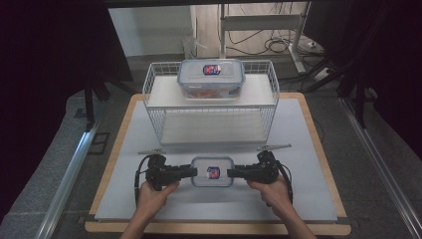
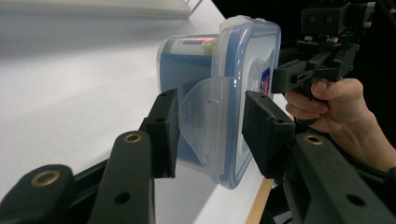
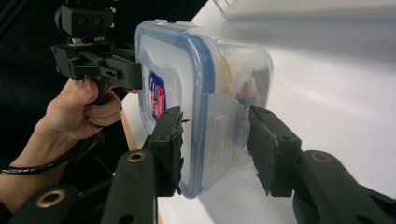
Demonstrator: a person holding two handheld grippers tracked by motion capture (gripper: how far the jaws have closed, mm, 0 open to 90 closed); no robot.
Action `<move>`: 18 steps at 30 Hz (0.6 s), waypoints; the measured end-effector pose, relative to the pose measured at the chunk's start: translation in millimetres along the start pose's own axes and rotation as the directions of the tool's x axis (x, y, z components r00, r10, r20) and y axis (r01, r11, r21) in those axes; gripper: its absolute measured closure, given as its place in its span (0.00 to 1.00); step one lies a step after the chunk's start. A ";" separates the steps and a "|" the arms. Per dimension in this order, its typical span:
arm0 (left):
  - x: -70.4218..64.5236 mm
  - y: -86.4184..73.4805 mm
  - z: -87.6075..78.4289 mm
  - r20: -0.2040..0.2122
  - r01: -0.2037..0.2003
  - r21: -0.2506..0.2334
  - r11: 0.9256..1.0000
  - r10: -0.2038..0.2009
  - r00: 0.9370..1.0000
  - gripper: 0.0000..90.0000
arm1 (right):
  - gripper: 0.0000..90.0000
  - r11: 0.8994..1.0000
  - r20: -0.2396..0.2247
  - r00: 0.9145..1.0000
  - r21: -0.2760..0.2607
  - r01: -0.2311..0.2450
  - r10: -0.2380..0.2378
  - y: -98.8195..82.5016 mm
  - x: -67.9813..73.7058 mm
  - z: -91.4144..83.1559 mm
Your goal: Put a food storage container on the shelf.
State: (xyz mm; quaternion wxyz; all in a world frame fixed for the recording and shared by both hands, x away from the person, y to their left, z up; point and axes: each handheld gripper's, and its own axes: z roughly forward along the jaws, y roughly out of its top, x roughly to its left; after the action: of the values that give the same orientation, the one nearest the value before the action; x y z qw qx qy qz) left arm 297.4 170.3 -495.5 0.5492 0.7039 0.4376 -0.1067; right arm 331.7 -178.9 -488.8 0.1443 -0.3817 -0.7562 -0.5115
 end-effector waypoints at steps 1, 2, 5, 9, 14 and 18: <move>-1.3 3.5 -0.7 0.000 -0.005 0.001 1.000 0.005 1.000 0.64 | 0.63 1.000 0.002 1.000 -0.005 0.004 -0.004 2.5 1.2 -1.4; -3.1 7.3 -1.3 -0.001 -0.009 0.000 1.000 0.009 1.000 0.64 | 0.63 1.000 0.003 1.000 -0.011 0.008 -0.008 5.2 2.4 -2.7; -8.9 20.0 -4.6 -0.001 -0.024 -0.001 1.000 0.024 1.000 0.64 | 0.63 1.000 -0.004 1.000 -0.027 0.011 -0.011 14.1 5.9 -8.0; -16.1 37.2 -9.9 0.003 -0.032 -0.011 0.999 0.032 0.999 0.63 | 0.64 0.998 -0.017 1.000 -0.054 0.012 -0.013 28.8 12.4 -15.5; -23.4 60.0 -17.4 0.014 -0.059 -0.036 0.998 0.059 0.998 0.63 | 0.65 0.996 -0.027 0.999 -0.084 0.022 -0.024 51.4 21.4 -24.9; -30.9 80.3 -23.2 0.015 -0.079 -0.052 0.996 0.080 0.997 0.63 | 0.65 0.993 -0.016 0.999 -0.107 0.050 -0.052 71.2 29.7 -31.3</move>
State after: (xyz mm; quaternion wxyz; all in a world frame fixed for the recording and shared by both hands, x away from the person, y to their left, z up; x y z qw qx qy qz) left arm 330.3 173.9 -412.8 0.5745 0.7055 0.4072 -0.0795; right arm 358.2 -180.6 -409.9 0.1177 -0.3645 -0.7361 -0.5581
